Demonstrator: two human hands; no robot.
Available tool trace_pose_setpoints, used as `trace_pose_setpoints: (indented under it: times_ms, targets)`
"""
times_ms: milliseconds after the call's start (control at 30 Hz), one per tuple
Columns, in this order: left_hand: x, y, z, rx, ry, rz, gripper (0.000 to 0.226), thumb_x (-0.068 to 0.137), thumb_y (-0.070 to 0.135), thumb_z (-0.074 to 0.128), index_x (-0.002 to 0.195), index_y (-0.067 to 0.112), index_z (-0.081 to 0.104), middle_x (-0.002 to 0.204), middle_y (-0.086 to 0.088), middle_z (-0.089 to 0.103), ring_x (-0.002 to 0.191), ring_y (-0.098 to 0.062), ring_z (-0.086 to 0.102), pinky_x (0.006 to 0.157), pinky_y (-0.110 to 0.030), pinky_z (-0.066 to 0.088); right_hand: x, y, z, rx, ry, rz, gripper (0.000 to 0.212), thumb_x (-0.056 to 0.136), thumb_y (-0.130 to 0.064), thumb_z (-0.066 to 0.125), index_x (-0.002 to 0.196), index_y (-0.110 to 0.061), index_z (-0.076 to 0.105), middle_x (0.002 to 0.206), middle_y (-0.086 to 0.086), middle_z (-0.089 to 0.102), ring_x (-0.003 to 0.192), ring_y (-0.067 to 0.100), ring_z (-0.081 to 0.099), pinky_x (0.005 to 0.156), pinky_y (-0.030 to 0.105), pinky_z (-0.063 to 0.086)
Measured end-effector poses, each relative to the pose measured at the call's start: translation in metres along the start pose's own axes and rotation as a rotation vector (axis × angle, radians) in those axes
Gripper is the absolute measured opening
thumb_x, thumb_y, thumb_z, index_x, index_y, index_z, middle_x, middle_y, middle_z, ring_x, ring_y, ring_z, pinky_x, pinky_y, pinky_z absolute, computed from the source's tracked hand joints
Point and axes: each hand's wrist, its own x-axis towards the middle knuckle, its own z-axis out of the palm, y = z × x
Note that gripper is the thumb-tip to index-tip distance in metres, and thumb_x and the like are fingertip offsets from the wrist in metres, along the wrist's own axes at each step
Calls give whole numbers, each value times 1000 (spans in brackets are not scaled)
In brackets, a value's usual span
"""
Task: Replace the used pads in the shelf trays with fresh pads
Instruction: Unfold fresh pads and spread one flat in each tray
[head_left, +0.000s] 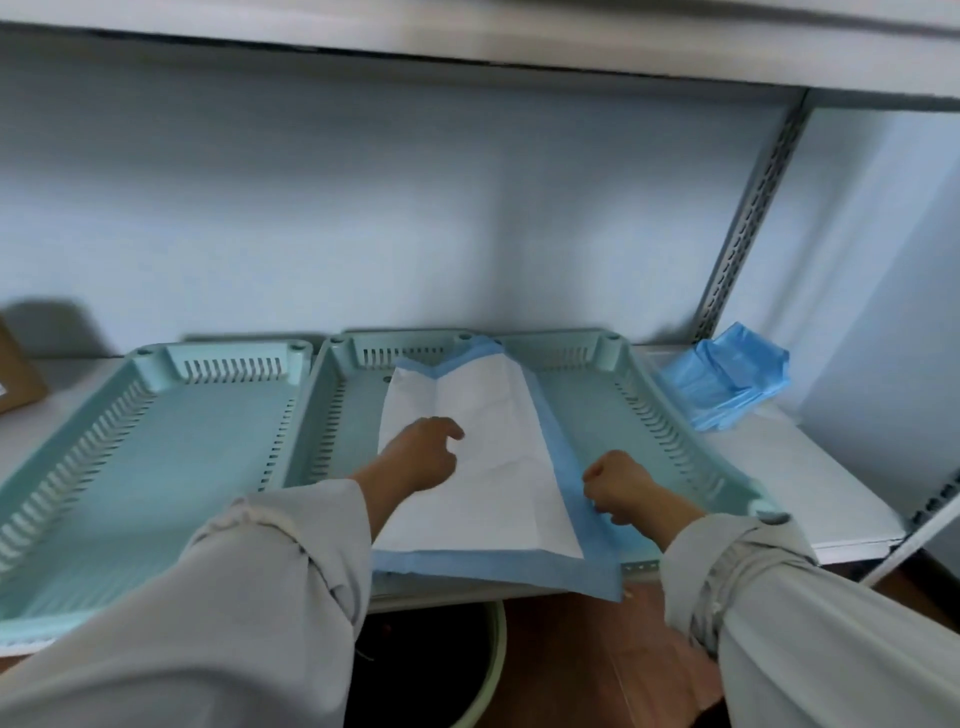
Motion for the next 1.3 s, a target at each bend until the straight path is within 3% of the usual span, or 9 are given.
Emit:
trace_pose_setpoints:
  times_ms: [100,267,400,533,667,733,867,1033,1300]
  targets:
    - [0,28,21,5,-77,154,36,94,15,50,129,22,56,145,-1,43,134,-20,40,111,-30,31,-1,2,5,113,-48,48,10,83,-2,47,76,-9,46,78,13,45,73,26,49,52,24,39]
    - [12,58,46,67,-124,212,40,94,22,52,134,25,51,146,-1,41,135,-18,37,111,-30,30,-3,9,2,502,-151,93,19,83,-9,70,96,1,60,78,12,57,71,24,58,64,31,52]
    - [21,65,54,115,-47,180,38,93,27,52,131,28,53,138,-2,45,129,-21,42,105,-31,35,7,16,6,388,53,-12,18,79,-21,74,68,-11,64,69,6,61,71,23,61,71,34,54]
    - [29,72,57,131,37,185,33,94,24,48,126,27,57,131,-3,50,123,-21,47,100,-30,38,16,25,12,92,282,-55,25,84,-39,62,79,-16,68,84,4,68,83,25,65,68,28,46]
    - [34,79,56,60,72,186,32,97,29,45,127,27,55,128,-4,52,120,-22,51,100,-33,42,25,12,-10,336,383,-198,25,89,-33,61,73,-15,69,75,3,67,76,22,63,68,29,46]
    - [36,79,55,25,85,179,35,98,31,43,132,27,50,131,-6,50,122,-24,50,102,-35,42,26,12,-21,469,289,-221,23,91,-30,59,82,-11,69,79,3,65,78,20,60,67,27,43]
    - [36,72,59,59,8,157,40,98,31,43,138,25,43,139,-6,44,128,-24,44,106,-35,37,11,29,-22,390,-305,-48,29,81,-32,73,96,-10,61,91,6,66,82,19,63,62,26,48]
    - [30,74,61,65,10,174,44,99,32,42,142,23,38,145,-7,39,132,-25,41,110,-36,34,18,28,-20,583,125,-128,27,88,-20,66,64,-15,53,63,-1,50,63,15,49,54,24,36]
    - [7,88,59,116,-181,335,91,82,67,50,152,19,15,160,-2,12,148,-17,10,121,-35,12,26,23,-11,593,175,-100,21,92,-20,58,72,-13,57,67,4,55,70,21,53,65,29,42]
